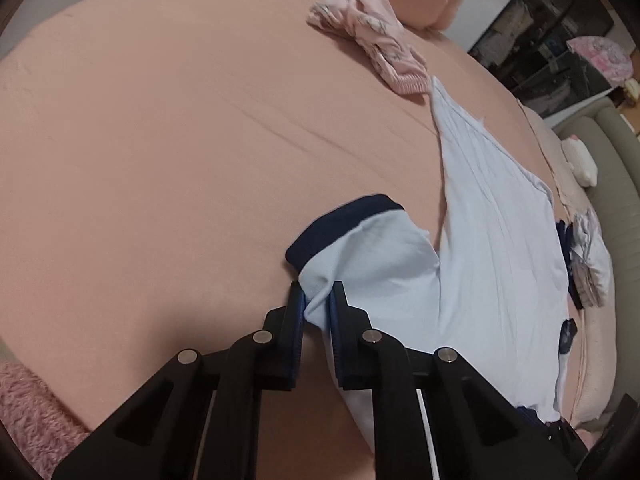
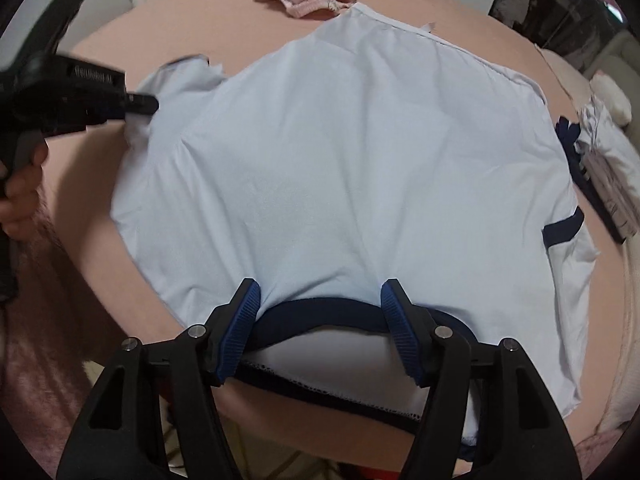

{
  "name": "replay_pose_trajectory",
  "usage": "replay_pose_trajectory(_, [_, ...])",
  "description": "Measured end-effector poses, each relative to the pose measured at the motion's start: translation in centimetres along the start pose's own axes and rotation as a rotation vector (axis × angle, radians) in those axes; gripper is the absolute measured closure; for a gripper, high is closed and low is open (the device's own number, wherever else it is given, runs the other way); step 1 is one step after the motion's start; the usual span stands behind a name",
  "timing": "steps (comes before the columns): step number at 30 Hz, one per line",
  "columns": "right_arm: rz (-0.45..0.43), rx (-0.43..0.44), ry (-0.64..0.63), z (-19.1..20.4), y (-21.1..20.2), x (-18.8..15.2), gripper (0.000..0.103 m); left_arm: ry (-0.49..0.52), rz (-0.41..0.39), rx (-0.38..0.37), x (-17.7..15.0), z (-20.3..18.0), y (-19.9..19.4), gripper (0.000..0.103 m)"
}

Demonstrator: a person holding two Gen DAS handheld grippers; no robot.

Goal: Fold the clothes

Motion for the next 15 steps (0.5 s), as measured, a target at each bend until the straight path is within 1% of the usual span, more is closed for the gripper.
replay_pose_trajectory(1, [-0.012,0.013,0.011,-0.1,-0.2,0.0,0.039,-0.019,0.034,-0.053,0.0,0.0,0.4,0.085])
replay_pose_trajectory(2, [-0.023,0.026,0.026,-0.3,-0.4,0.0,0.039,-0.031,0.06,-0.091,0.0,-0.1,0.8,0.072])
replay_pose_trajectory(3, [-0.033,0.037,0.044,-0.6,-0.5,0.0,0.039,-0.023,0.059,-0.095,0.0,-0.4,0.9,0.072])
replay_pose_trajectory(4, [-0.04,0.046,0.062,-0.9,-0.6,0.1,0.039,-0.006,0.04,-0.083,0.1,-0.8,0.8,0.077])
replay_pose_trajectory(5, [-0.043,0.049,0.077,-1.1,-0.7,0.2,0.039,0.014,0.017,-0.085,0.2,-1.3,0.6,0.099])
replay_pose_trajectory(6, [-0.046,0.048,0.092,-1.4,-0.8,0.4,0.039,0.034,-0.005,-0.114,0.4,-2.0,0.2,0.098])
replay_pose_trajectory(8, [-0.056,0.06,0.105,-1.9,-1.1,0.7,0.039,0.084,-0.06,-0.22,0.5,-3.8,-1.4,0.098])
replay_pose_trajectory(9, [-0.064,0.077,0.088,-2.0,-1.4,1.0,0.039,0.124,-0.066,-0.278,0.3,-5.1,-2.0,0.098])
replay_pose_trajectory(10, [-0.075,0.081,0.064,-1.9,-1.8,1.4,0.04,0.176,-0.053,-0.338,-0.2,-6.6,-2.4,0.098])
replay_pose_trajectory(11, [-0.092,0.059,0.052,-2.2,-2.3,1.7,0.04,0.229,-0.039,-0.398,-0.7,-8.0,-2.7,0.097])
replay_pose_trajectory(12, [-0.112,0.02,0.063,-2.8,-2.8,2.2,0.04,0.277,-0.008,-0.425,-1.5,-9.4,-2.5,0.097])
replay_pose_trajectory(13, [-0.132,-0.012,0.092,-3.8,-3.3,2.6,0.039,0.321,0.038,-0.425,-2.6,-10.7,-1.8,0.091])
replay_pose_trajectory(14, [-0.152,-0.021,0.132,-4.9,-3.7,2.9,0.039,0.366,0.085,-0.424,-3.6,-12.0,-1.1,0.075])
replay_pose_trajectory(15, [-0.169,-0.015,0.173,-6.0,-4.1,3.2,0.039,0.395,0.109,-0.419,-4.3,-12.7,-0.9,0.068])
Point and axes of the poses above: each gripper's, at about its wrist camera, not at the fingertips, and y roughly the way its jaws point, z to its left, x to its top, the point moved 2 cm from there along y, roughly the way its jaws point, and after that the axes turned 12 degrees about x, right-handed, at the moved point
